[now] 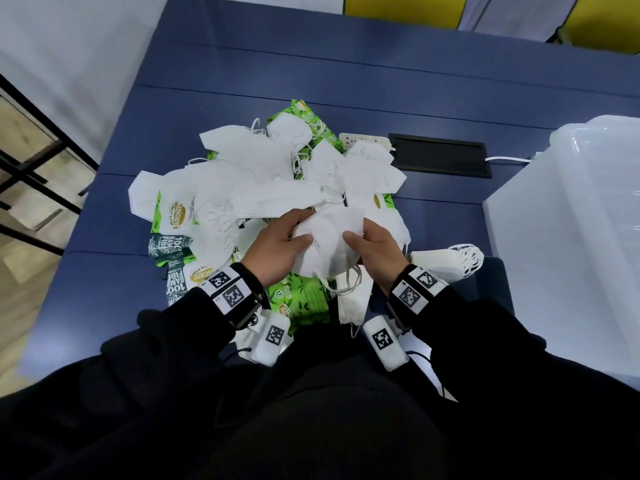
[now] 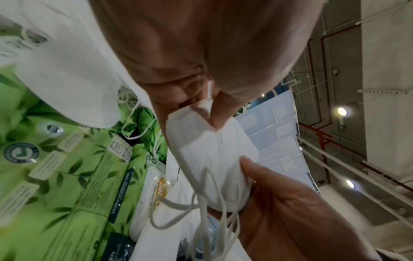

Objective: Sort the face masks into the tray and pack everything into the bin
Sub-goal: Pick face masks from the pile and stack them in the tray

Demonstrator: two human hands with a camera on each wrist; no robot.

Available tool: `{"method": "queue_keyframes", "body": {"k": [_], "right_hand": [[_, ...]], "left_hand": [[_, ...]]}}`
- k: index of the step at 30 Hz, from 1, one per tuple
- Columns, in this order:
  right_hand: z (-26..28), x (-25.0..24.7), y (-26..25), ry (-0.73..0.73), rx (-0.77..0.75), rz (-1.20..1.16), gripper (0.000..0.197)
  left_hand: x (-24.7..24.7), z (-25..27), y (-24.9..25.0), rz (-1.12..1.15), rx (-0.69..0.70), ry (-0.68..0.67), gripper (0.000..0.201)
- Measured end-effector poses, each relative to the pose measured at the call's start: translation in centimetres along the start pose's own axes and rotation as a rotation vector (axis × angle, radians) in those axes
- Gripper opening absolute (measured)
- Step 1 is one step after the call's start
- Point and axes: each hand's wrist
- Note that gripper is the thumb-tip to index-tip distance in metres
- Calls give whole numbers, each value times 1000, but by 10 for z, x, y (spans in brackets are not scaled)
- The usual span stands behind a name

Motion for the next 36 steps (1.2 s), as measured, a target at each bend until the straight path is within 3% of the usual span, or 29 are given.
{"method": "queue_keyframes", "body": {"k": [3, 6, 11, 13, 15, 17, 20, 22, 25, 30, 36], "right_hand": [[4, 5, -1, -68, -9, -15, 29], [8, 7, 3, -156, -31, 32, 34], [15, 3, 18, -130, 26, 50, 23], [17, -5, 28, -108, 51, 46, 21], [19, -13, 38, -80, 79, 66, 23], [24, -21, 45, -71, 94, 74, 24], [30, -30, 52, -77, 102, 84, 24], [34, -36, 53, -70, 111, 94, 23], [38, -42, 56, -67, 109, 118, 28], [42, -52, 59, -72, 103, 118, 20], [47, -58, 59, -81, 150, 109, 21]], "left_hand": [[-3, 10, 2, 29, -5, 60, 21], [-3, 25, 1, 144, -35, 165, 20], [3, 52, -4, 217, -152, 222, 14], [0, 63, -12, 144, -181, 263, 14], [-4, 77, -29, -84, -184, 271, 12], [-7, 90, -47, -314, -216, 159, 11], [-2, 101, -70, -644, -292, -186, 13], [5, 104, -83, -894, -289, -334, 33], [21, 108, -96, -1151, -218, -445, 63], [27, 114, -110, -1308, -49, -550, 94], [22, 114, -98, -1417, 92, -677, 57]]}}
Point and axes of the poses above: each hand's wrist, its own z-axis away from the middle knuckle, its own x-axis out of the palm, y = z × x, and after that the axes turned 6 degrees about x, right-handed
